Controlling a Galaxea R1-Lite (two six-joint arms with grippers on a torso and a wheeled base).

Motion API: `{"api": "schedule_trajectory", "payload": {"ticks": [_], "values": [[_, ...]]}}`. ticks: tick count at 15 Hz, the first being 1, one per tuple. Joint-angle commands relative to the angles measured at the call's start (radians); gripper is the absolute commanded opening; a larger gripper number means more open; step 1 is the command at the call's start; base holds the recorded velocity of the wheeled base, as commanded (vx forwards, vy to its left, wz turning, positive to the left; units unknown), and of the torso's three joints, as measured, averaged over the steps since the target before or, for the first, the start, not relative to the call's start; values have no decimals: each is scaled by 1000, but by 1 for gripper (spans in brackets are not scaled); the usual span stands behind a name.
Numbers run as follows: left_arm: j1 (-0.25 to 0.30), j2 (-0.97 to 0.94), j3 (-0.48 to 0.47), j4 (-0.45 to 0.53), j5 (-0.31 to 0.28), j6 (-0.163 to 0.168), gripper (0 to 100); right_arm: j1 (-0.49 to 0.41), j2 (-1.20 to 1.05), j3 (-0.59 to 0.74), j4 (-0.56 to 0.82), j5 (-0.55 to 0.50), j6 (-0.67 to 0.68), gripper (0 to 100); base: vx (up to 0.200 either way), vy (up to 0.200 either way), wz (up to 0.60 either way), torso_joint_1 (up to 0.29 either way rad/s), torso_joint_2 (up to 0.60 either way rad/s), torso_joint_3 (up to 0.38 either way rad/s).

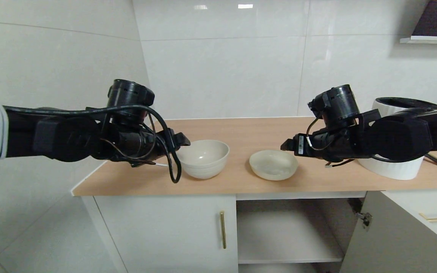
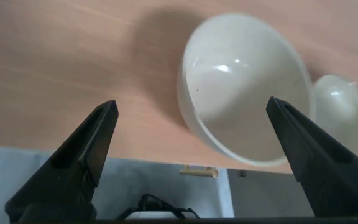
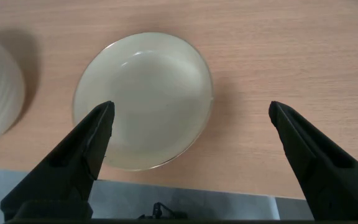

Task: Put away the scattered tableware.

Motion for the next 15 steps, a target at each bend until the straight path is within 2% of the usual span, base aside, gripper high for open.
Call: {"api": "schedule_trajectory", "payload": {"ticks": [1, 4, 5, 11, 15], "values": [[-5, 62, 2, -12, 0, -2, 100, -2, 3, -1, 0, 0, 0, 100, 0, 0, 0, 0, 0, 0], [-11, 79, 5, -24, -3, -1, 100, -2, 3, -1, -1, 0, 0, 100, 0, 0, 0, 0, 0, 0], [-14, 79, 5, -24, -3, -1, 0, -2, 1, -1, 0, 0, 0, 100, 0, 0, 0, 0, 0, 0], [-16, 68, 8, -24, -5, -2, 0, -1, -9, 3, 0, 0, -2, 100, 0, 0, 0, 0, 0, 0], [-28, -56, 52, -24, -22, 1, 0, -4, 15, -4, 6, 2, -3, 100, 0, 0, 0, 0, 0, 0]]}}
